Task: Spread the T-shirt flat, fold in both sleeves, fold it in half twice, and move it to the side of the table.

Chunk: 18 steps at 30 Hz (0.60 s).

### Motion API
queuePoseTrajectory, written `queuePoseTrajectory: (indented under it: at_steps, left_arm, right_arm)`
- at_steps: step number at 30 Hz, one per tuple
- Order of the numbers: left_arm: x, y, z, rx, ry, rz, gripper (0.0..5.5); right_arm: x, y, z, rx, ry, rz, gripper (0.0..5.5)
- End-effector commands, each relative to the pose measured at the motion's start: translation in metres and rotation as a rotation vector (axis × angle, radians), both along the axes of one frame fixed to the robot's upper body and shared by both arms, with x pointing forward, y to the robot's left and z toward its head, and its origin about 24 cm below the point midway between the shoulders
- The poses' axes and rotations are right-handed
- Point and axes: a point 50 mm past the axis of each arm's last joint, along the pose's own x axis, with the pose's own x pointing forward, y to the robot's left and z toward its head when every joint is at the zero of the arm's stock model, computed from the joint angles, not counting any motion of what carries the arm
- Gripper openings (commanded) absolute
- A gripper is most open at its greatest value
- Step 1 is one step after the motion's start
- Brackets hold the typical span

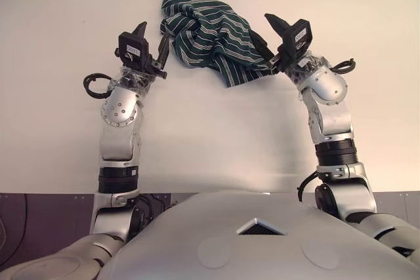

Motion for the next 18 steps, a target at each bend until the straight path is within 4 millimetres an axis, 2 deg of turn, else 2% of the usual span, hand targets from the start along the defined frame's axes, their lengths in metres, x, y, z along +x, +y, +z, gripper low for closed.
queuePoseTrajectory:
  at_steps: [1,4,7,13,18]
  left_arm:
    - [0.002,0.005,0.001,-0.044,-0.019,0.077,2.43]
    - [0.004,0.019,0.000,-0.169,-0.032,0.249,2.43]
    - [-0.003,0.021,-0.009,-0.165,-0.012,0.278,2.43]
    - [-0.007,0.016,-0.018,-0.108,-0.001,0.238,2.43]
    - [-0.008,0.011,-0.018,-0.090,-0.004,0.209,2.43]
  right_arm:
    - [0.013,-0.013,0.006,0.011,-0.012,-0.140,2.28]
    - [0.026,-0.030,0.006,0.135,0.016,-0.403,2.28]
    - [0.022,-0.034,-0.003,0.150,0.028,-0.534,2.28]
    - [0.002,-0.029,-0.020,0.112,0.008,-0.525,2.28]
    - [-0.006,-0.032,-0.024,0.125,0.001,-0.529,2.28]
